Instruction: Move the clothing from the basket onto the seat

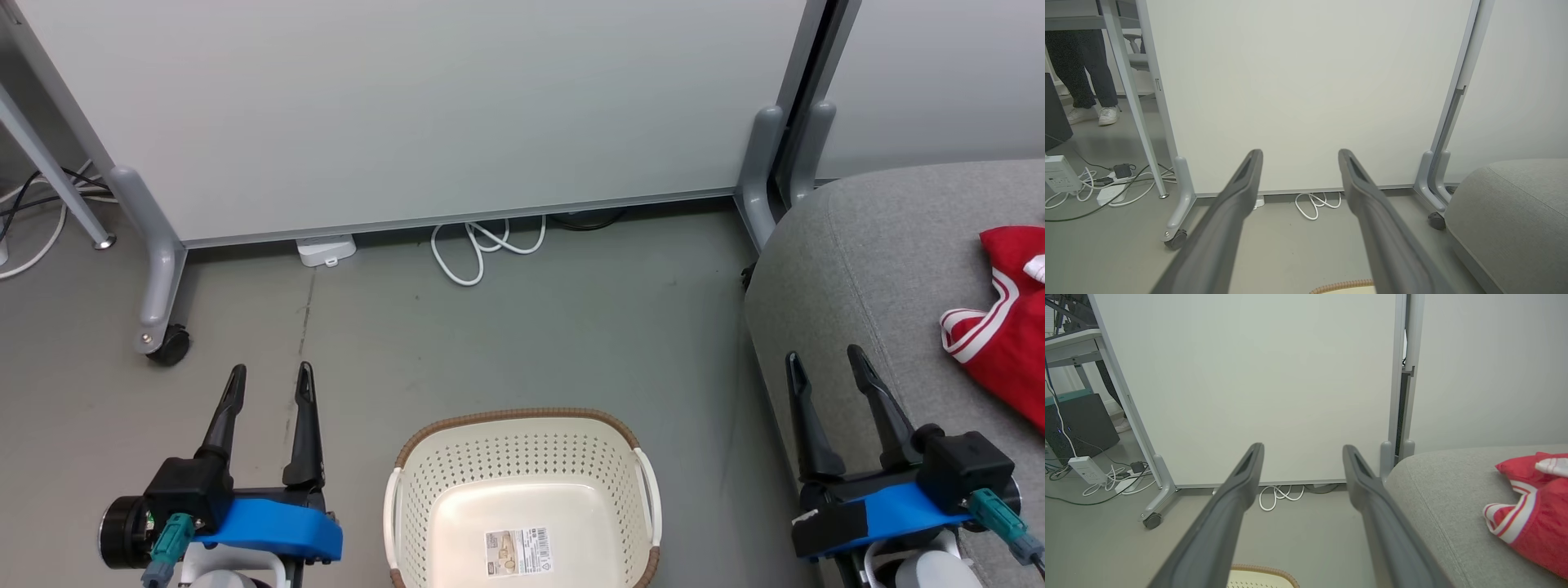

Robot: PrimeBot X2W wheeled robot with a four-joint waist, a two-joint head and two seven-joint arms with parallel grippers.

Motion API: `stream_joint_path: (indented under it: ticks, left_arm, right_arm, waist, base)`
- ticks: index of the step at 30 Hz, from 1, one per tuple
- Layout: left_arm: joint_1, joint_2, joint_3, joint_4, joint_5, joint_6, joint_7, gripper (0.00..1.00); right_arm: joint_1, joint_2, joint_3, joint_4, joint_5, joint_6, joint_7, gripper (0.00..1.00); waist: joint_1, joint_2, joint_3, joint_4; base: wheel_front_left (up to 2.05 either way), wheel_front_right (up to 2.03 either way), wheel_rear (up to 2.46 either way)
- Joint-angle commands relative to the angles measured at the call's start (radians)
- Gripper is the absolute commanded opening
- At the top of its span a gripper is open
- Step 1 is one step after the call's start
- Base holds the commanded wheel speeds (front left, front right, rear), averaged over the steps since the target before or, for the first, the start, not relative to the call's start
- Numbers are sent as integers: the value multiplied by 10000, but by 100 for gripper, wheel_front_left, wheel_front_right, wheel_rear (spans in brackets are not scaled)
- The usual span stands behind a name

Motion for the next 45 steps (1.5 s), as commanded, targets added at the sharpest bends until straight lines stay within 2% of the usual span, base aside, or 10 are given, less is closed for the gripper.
stream_joint_path:
  ticks: [1, 6, 7, 12, 25, 45]
  left_arm:
    - [-108, -26, 77, 28, 78, -67, -25, 100]
    - [-137, -36, 115, 60, 154, -75, -25, 100]
    - [3, -27, 73, 64, 130, 2, 2, 0]
    - [369, -63, 72, 493, 23, 3, 97, 0]
    - [237, -58, 291, 369, -2723, -10, 790, 0]
    - [88, -51, 521, 207, -5966, -30, 1587, 0]
  right_arm:
    - [-8, 34, -4, 30, -35, 1, 1, 100]
    - [-30, 51, 9, 69, -25, 1, 1, 100]
    - [0, 21, 13, 79, 4, 0, 0, 0]
    - [176, 29, 13, 512, 119, 0, 32, 0]
    - [107, 35, -209, 522, 2811, 0, 738, 0]
    - [21, 42, -453, 531, 5989, 0, 1556, 0]
  waist:
    - [0, -1, -6, 8]
    - [0, -1, -14, 34]
    - [0, -1, -14, 33]
    - [0, -1, -16, 30]
    - [0, -1, -64, -67]
    - [0, -1, -133, -206]
  base:
    - [0, 0, 0]
    - [0, 0, 0]
    - [0, 0, 0]
    - [0, 0, 0]
    - [0, 0, 0]
    - [0, 0, 0]
